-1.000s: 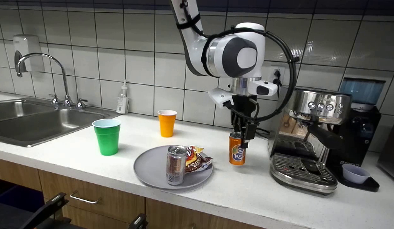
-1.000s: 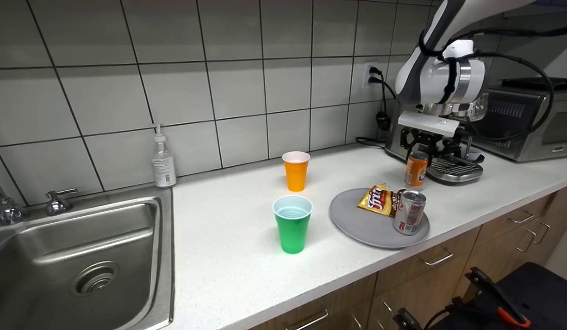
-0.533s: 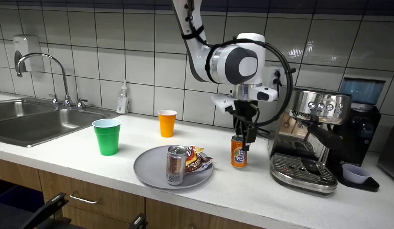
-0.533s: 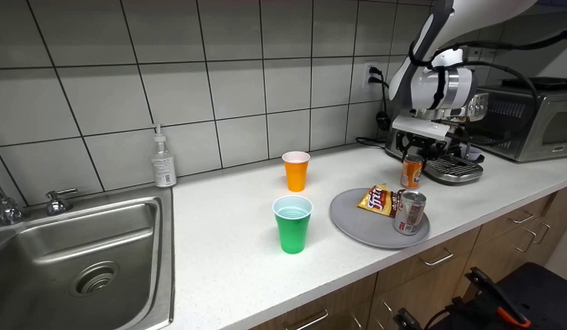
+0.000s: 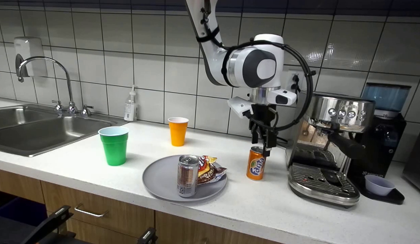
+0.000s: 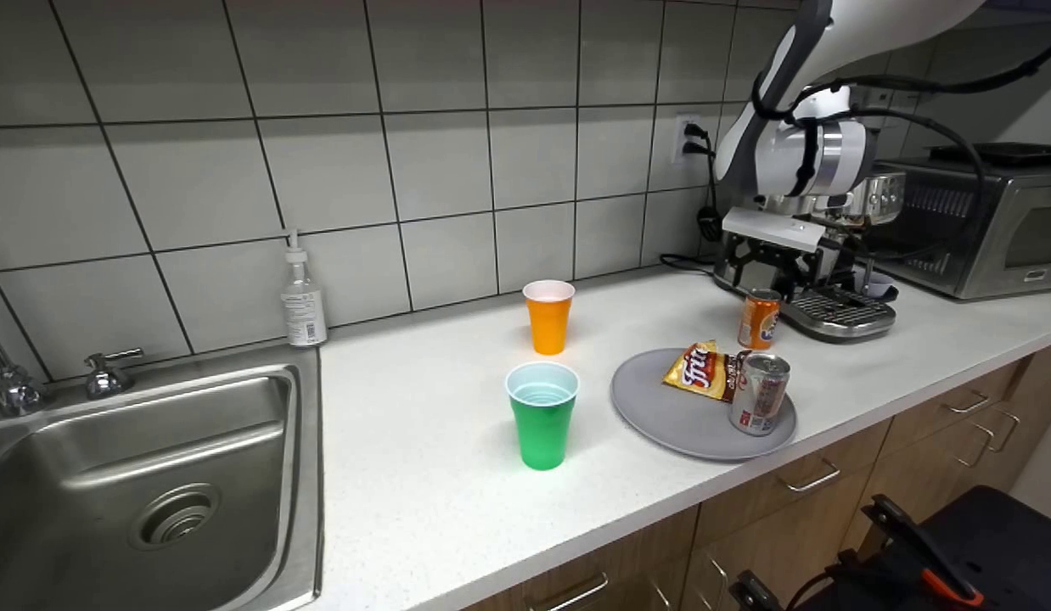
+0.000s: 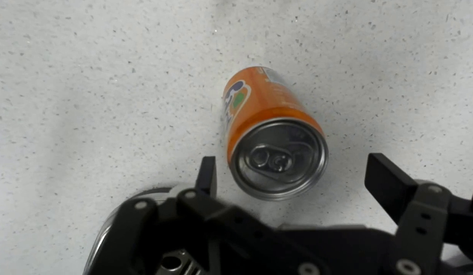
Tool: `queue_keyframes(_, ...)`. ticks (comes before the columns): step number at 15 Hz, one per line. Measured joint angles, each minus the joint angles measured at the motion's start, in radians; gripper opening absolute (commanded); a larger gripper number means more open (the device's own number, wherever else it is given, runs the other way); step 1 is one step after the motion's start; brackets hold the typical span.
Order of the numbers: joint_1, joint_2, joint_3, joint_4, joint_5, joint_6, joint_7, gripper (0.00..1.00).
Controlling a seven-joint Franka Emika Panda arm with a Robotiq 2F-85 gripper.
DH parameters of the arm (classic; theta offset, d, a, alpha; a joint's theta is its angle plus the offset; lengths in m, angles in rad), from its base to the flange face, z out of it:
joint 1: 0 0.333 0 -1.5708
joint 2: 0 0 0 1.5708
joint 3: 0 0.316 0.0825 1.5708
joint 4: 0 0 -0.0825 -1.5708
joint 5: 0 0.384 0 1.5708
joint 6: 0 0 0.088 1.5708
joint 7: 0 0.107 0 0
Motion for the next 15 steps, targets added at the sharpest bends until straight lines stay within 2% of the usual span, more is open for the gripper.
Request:
queue_keyframes(7,0.007,-0.056,0.035,-0.023,0.000,-0.008,-0.018,1.00)
queue_keyframes(15,0.043,-0.202,0.062,-0.158,0.000,-0.019,-0.036,1.00)
